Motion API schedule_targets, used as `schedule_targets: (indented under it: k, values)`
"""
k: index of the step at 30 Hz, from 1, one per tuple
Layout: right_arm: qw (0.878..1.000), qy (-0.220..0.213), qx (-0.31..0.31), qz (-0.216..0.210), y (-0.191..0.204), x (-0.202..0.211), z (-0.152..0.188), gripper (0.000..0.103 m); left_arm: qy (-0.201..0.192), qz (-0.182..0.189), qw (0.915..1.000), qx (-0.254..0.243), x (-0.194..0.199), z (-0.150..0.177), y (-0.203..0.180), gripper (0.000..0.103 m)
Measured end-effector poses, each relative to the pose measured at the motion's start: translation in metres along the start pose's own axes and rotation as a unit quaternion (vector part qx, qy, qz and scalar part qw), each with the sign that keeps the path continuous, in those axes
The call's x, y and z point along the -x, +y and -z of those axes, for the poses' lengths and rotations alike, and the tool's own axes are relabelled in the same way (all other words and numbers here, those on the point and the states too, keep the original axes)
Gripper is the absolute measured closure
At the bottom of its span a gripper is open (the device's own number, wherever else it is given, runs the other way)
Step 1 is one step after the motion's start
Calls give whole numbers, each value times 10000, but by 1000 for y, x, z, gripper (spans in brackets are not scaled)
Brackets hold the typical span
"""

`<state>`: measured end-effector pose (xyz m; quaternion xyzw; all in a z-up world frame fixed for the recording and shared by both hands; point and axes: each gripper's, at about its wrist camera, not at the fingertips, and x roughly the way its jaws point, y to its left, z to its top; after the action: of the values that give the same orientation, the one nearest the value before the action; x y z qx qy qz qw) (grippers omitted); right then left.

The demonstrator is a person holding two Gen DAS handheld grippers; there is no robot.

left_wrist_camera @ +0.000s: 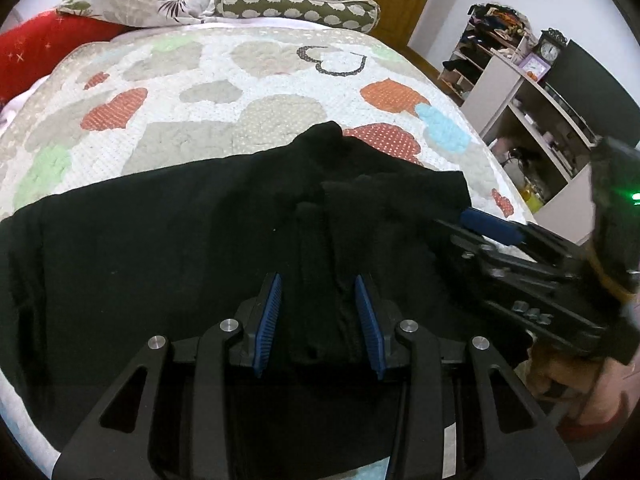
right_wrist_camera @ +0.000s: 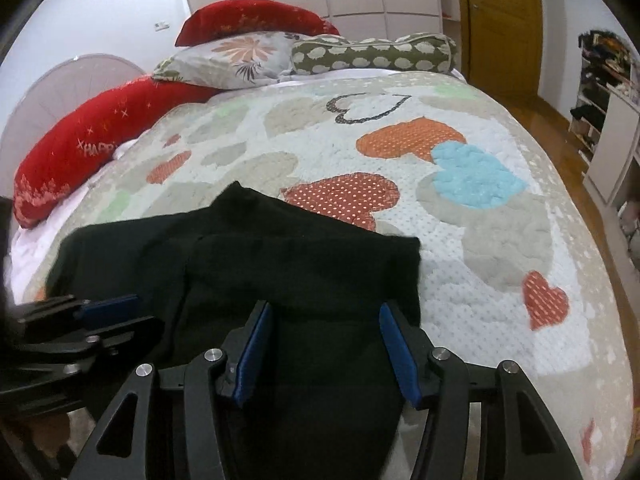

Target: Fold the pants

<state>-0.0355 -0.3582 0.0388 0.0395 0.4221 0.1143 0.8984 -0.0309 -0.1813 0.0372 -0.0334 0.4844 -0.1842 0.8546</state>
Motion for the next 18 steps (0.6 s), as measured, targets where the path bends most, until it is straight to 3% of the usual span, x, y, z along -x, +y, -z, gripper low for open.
schedule_targets:
  k: [5,9,12,18]
  values:
    - [9996,-148,140,-172,14,36,13,49,-1,62,9999,109,3,3,4,65]
    - [9990,111,358,-250,30,36,36,49,-43,22,9999,109,6,5,3,65]
    - [9977,288,617,11,39,24,53,48,-78,39,9999,124,7,7,4,65]
    - [9983,254,517,-70,41,37,40,49,-172,-197,9996,61,22,11,5,65]
